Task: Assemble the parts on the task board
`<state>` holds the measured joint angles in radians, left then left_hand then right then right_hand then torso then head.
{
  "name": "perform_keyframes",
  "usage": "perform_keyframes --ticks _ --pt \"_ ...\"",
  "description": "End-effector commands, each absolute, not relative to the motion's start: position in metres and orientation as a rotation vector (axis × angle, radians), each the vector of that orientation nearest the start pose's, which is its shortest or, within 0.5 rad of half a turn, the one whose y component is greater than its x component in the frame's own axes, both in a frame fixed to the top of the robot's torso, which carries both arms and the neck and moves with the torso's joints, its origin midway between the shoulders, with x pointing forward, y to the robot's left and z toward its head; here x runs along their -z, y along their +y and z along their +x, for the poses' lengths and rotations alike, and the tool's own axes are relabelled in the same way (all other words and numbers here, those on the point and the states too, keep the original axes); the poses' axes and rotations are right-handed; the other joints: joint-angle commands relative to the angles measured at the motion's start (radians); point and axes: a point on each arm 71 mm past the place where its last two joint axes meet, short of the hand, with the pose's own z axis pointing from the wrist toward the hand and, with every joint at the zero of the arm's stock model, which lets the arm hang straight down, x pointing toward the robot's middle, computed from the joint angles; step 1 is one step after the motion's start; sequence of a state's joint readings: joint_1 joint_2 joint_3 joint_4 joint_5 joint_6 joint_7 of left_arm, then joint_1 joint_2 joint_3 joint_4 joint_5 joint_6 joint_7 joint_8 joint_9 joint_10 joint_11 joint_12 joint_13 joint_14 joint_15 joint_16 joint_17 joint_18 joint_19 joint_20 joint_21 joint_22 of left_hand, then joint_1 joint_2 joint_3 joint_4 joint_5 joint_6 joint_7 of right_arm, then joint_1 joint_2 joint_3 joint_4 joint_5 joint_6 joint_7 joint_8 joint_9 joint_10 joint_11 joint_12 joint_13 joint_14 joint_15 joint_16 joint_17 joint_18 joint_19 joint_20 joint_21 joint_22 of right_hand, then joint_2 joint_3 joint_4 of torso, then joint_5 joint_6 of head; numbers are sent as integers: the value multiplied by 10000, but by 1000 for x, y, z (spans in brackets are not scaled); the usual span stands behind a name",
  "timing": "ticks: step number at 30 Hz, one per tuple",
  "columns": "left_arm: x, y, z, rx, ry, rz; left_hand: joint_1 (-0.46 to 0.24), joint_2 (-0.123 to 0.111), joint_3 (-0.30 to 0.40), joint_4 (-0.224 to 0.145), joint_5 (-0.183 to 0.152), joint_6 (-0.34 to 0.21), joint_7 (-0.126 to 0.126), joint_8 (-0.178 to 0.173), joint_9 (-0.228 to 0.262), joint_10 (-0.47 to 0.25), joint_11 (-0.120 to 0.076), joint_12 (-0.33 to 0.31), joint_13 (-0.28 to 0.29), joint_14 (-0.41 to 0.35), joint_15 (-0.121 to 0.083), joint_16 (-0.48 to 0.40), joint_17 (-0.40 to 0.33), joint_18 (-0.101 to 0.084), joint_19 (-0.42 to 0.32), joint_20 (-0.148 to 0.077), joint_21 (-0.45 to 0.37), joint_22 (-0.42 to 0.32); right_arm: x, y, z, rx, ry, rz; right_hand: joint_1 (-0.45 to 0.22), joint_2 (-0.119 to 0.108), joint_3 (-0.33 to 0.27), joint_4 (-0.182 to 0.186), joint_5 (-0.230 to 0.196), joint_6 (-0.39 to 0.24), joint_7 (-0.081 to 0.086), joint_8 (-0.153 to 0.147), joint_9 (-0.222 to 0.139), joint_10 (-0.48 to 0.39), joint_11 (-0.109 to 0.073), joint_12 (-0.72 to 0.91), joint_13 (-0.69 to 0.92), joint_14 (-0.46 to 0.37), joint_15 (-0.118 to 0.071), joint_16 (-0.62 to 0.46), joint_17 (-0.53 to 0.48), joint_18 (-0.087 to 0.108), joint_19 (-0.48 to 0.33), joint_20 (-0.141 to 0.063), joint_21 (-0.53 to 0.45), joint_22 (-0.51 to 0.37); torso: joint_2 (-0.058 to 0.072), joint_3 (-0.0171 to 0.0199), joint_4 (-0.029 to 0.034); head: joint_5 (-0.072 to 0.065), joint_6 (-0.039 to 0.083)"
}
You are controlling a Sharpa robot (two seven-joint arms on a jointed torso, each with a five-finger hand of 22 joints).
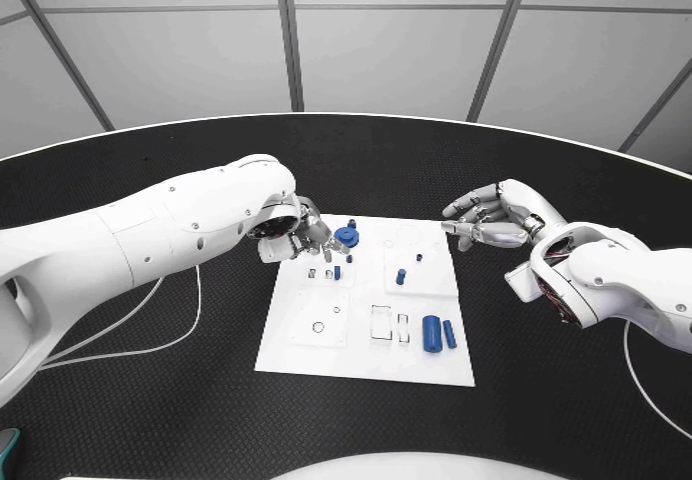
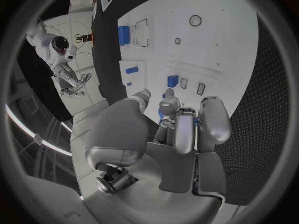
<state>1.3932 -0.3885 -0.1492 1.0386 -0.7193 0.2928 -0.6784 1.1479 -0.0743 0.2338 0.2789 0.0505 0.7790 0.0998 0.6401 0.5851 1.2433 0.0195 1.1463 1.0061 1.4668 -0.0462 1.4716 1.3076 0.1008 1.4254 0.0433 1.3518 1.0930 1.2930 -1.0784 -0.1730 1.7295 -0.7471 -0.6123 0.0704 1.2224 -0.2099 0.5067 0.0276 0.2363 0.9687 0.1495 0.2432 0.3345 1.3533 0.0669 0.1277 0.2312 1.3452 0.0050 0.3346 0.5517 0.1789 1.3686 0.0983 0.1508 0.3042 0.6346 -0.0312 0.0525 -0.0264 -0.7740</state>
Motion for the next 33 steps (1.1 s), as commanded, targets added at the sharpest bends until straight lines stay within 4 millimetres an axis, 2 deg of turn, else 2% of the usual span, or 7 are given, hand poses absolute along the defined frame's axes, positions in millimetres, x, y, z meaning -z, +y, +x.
perform_keyframes --ticks 1,7,20,33 --pt "194 124 558 3310 25223 -3395 109 10 90 -10 -9 -83 4 68 9 -63 13 -43 -15 456 -29 37 224 -144 -36 -23 38 4 165 -269 446 -8997 15298 5497 -69 1 10 68 35 -31 15 -44 -12 -64 9 62 9 -81 -9 19 12 11 -40 36 26 -8 -7 -4 8 -6 -11" --pt "198 123 559 3205 25323 -3446 137 11 113 -11 -8 -83 5 72 9 -65 14 -43 -19 456 -28 36 223 -147 -32 -21 47 22 166 -268 447 -9000 15321 5495 -71 -3 7 85 45 -56 26 -57 -20 -104 20 66 48 -125 2 21 71 10 -59 46 17 -20 9 -12 13 -2 -19" --pt "214 122 562 2908 25521 -3640 134 11 124 9 -10 -72 7 82 12 -64 16 -42 -23 456 -26 37 224 -150 -26 -20 58 43 166 -266 447 -9024 15376 5493 -71 -12 5 103 59 -89 43 -72 -28 -160 37 68 95 -185 17 18 142 8 -88 61 2 -36 13 -2 0 21 -65" --pt "220 119 561 2870 25597 -3580 132 10 128 16 -10 -67 6 86 13 -63 16 -41 -24 456 -26 36 220 -151 -23 -19 63 54 167 -265 448 -9023 15405 5497 -82 -13 1 125 64 -109 54 -81 -33 -195 49 70 126 -221 29 15 187 7 -109 72 -9 -48 -10 -2 27 -54 -118"
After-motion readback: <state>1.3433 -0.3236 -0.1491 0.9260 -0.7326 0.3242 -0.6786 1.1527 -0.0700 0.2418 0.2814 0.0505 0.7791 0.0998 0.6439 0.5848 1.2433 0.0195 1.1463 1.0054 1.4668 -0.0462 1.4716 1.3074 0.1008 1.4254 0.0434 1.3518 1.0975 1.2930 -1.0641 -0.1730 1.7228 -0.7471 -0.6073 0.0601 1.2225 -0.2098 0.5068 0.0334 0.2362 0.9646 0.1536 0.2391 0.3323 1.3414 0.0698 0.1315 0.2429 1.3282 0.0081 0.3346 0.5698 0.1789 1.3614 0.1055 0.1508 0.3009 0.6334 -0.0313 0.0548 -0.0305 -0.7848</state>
